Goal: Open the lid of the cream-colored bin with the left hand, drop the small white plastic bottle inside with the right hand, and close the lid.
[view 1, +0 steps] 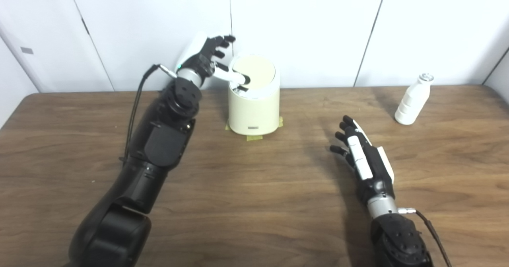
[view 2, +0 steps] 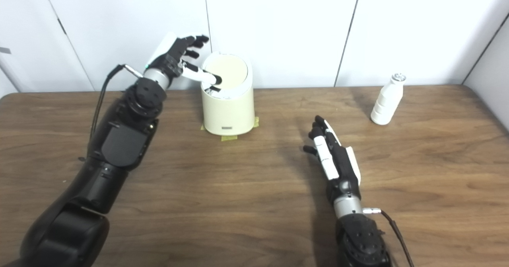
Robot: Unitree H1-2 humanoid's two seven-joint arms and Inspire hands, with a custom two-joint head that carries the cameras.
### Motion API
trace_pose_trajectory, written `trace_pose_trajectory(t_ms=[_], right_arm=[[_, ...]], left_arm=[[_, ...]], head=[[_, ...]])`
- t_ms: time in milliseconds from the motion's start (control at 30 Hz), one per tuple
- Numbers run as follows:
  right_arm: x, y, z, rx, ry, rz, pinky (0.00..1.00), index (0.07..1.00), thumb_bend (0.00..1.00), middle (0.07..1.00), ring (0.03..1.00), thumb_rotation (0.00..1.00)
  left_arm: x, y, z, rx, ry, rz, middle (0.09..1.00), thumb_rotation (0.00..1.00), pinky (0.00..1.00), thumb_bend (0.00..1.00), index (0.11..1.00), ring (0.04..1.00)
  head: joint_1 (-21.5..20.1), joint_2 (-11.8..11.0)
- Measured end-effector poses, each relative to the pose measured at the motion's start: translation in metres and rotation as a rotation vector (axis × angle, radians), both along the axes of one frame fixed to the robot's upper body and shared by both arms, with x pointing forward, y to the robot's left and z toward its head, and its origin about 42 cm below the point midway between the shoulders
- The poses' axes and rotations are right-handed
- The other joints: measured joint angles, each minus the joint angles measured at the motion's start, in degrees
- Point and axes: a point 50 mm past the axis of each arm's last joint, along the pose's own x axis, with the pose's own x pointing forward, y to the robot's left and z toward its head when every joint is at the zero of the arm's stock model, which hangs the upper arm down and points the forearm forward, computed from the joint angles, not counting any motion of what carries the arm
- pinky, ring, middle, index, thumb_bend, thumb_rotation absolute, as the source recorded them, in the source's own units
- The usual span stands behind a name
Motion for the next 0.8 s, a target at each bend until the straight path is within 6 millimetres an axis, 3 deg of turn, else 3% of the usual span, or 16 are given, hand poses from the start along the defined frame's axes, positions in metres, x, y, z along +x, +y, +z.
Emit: trace_pose_trajectory(t_ms=[133,267,633,733,800], right_arm=[[0.000,0.001,0.001,-0.012,0.001,0.006,0.74,0.912,0.47,0.920,0.883,0.86],[0.001,0.002,0.002,-0.012,-0.001,0.019,0.74,0.907,0.48,0.914,0.877,0.84],[0.000,0.006,0.005,-0.039,0.002,0.037,0.73,0.901,0.48,0.915,0.876,0.82],[0.000,0.006,0.005,-0.046,0.001,0.039,0.73,0.900,0.47,0.916,0.872,0.82],[0.000,0.007,0.006,-0.051,0.000,0.041,0.72,0.897,0.48,0.916,0.868,0.82]], left_arm=[[0.005,-0.005,0.001,0.048,-0.039,-0.003,0.853,0.04,0.63,0.89,0.849,0.773],[0.007,-0.009,0.005,0.072,-0.066,-0.014,0.849,0.02,0.71,0.89,0.848,0.792],[0.007,-0.014,0.002,0.058,-0.069,-0.004,0.833,0.00,0.65,0.86,0.843,0.756],[0.007,-0.014,0.002,0.072,-0.073,-0.005,0.834,0.00,0.70,0.86,0.845,0.779],[0.007,-0.015,0.001,0.088,-0.076,-0.005,0.834,0.00,0.67,0.86,0.843,0.776]], head=[[-0.2,-0.2],[-0.1,-0.1],[-0.2,0.3],[-0.2,0.4],[-0.3,0.4]])
